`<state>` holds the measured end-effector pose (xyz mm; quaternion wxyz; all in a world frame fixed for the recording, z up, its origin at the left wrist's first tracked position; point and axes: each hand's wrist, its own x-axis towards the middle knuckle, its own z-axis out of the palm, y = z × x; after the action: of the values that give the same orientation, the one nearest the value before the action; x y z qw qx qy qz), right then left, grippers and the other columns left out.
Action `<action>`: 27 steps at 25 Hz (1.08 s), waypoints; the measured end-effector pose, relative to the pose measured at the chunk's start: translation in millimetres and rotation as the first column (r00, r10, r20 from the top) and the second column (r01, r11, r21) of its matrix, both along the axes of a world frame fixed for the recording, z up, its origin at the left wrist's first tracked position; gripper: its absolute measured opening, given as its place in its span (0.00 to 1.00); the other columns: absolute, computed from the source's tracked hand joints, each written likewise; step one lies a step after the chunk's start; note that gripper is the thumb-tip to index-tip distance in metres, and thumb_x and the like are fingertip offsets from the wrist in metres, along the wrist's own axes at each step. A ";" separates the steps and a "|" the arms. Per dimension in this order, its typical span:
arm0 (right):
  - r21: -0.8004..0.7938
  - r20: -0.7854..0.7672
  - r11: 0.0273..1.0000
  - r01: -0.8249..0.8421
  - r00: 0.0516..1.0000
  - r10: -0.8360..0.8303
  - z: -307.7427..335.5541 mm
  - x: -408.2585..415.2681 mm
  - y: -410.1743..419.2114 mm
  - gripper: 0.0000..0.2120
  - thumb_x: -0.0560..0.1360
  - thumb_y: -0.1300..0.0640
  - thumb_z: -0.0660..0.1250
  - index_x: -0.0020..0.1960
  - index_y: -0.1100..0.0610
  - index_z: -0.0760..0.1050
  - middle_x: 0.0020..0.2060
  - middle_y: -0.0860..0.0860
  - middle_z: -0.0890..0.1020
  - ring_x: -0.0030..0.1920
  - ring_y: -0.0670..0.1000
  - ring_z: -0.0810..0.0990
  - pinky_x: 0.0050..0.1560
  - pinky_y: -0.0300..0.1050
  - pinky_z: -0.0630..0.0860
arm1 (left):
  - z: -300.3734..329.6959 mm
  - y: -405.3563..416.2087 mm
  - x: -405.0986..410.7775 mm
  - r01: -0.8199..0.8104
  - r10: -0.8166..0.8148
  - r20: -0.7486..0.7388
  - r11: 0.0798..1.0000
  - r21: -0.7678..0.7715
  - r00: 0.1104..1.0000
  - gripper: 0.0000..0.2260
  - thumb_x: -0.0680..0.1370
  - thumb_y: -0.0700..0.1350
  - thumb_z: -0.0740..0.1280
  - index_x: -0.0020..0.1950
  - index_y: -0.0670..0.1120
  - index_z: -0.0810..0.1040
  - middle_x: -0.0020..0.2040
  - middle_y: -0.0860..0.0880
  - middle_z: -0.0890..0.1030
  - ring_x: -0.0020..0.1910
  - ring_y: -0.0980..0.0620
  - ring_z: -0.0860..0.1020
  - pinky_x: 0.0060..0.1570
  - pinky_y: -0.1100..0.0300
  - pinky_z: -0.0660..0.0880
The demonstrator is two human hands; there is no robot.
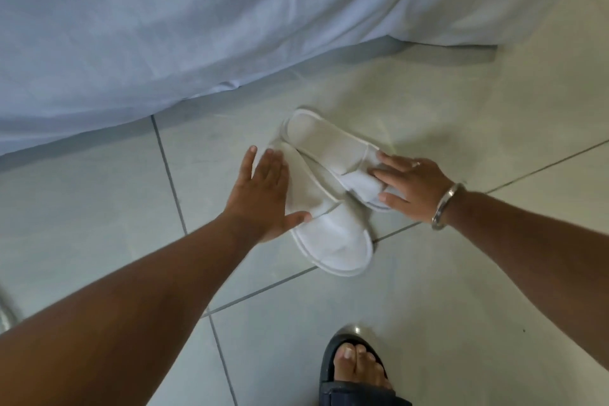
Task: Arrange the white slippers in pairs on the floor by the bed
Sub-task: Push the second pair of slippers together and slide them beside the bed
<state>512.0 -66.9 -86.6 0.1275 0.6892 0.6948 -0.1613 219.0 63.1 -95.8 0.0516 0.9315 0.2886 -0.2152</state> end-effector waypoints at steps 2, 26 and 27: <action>0.029 -0.001 0.997 0.074 0.997 -0.074 -7.8 -17.8 -29.7 0.28 0.71 0.37 0.56 0.67 0.48 0.70 0.73 0.54 0.67 0.62 0.57 0.75 0.55 0.55 0.72 | -0.7 -1.0 9.8 -0.097 0.097 -0.039 0.995 -0.017 0.995 0.49 0.71 0.75 0.39 0.78 0.39 0.38 0.80 0.40 0.41 0.78 0.43 0.37 0.71 0.38 0.29; 0.088 -0.087 0.953 0.289 0.956 -0.281 -12.8 -17.2 10.0 0.30 0.73 0.38 0.45 0.67 0.54 0.66 0.75 0.56 0.61 0.73 0.59 0.62 0.68 0.61 0.60 | -2.6 -33.1 71.7 -0.277 0.286 0.108 0.957 -0.090 0.952 0.52 0.71 0.74 0.56 0.78 0.38 0.40 0.80 0.38 0.42 0.79 0.40 0.44 0.76 0.39 0.40; 0.078 -0.082 0.960 0.269 0.961 -0.263 -12.6 -14.6 10.1 0.29 0.73 0.39 0.46 0.66 0.54 0.67 0.75 0.56 0.61 0.72 0.60 0.62 0.68 0.62 0.60 | -2.6 -36.5 72.2 -0.286 0.295 0.115 0.954 -0.087 0.949 0.52 0.71 0.74 0.56 0.78 0.38 0.40 0.80 0.38 0.42 0.79 0.40 0.44 0.76 0.39 0.40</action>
<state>497.4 -56.8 -99.2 0.0494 0.7752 0.6063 -0.1704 291.2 26.7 -98.4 0.1332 0.8883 0.4110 -0.1557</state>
